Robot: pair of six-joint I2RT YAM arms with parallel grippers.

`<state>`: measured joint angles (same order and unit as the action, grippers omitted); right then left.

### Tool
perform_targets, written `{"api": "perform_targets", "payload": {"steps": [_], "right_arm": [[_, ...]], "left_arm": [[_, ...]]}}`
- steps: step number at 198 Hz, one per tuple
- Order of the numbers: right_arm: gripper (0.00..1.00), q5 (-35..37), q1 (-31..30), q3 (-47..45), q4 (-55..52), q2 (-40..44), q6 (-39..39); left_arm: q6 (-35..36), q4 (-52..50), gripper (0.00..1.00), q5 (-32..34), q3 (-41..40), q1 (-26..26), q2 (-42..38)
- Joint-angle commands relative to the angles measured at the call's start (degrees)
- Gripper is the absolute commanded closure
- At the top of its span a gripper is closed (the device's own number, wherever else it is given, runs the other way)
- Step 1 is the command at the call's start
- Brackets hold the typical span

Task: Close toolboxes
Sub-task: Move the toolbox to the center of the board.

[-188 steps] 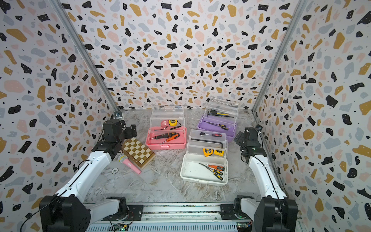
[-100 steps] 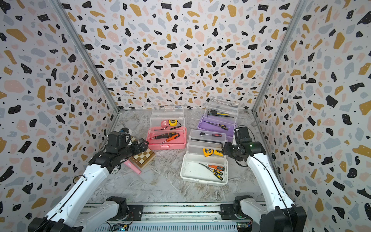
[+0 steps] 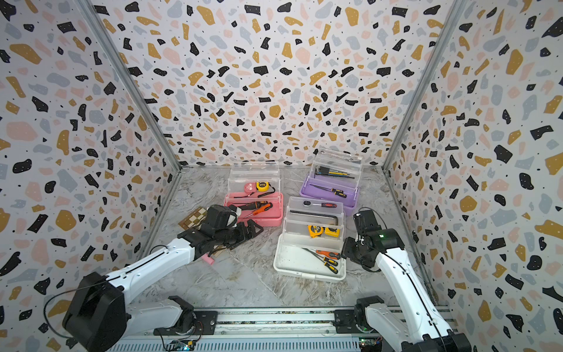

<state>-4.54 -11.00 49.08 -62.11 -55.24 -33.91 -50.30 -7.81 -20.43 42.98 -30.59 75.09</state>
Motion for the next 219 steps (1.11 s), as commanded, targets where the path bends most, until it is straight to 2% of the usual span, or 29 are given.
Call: {"api": "perform_targets", "payload": {"steps": [1,41,89,113,137,182,219], "right_arm": [[0.38,1.4,-0.2,-2.1,3.3,-0.5,-1.6],[0.4,3.9,0.0,-4.2,8.2,-3.5,-1.0],[0.45,1.6,1.2,-7.1,12.0,-3.2,1.4],[0.47,0.4,1.9,-8.4,12.9,-2.5,1.9],[0.48,-4.1,2.1,-9.5,14.4,-1.1,2.3],[0.51,-10.6,2.1,-12.7,19.0,2.4,-1.0],[0.53,-11.7,1.8,-12.4,20.1,2.7,-1.9]], "left_arm": [[-4.0,11.4,0.01,-1.1,4.3,-2.6,6.4],[-7.7,21.0,0.01,-1.7,11.6,-4.5,19.7],[-5.7,21.3,0.01,1.6,19.9,-4.0,29.8],[-5.1,21.3,0.01,3.7,21.0,-2.6,32.2],[-4.6,21.5,0.01,4.1,21.8,0.0,33.9],[-2.2,20.9,0.01,5.2,22.4,6.2,33.5],[2.1,18.0,0.01,4.2,25.1,10.3,34.3]]}}
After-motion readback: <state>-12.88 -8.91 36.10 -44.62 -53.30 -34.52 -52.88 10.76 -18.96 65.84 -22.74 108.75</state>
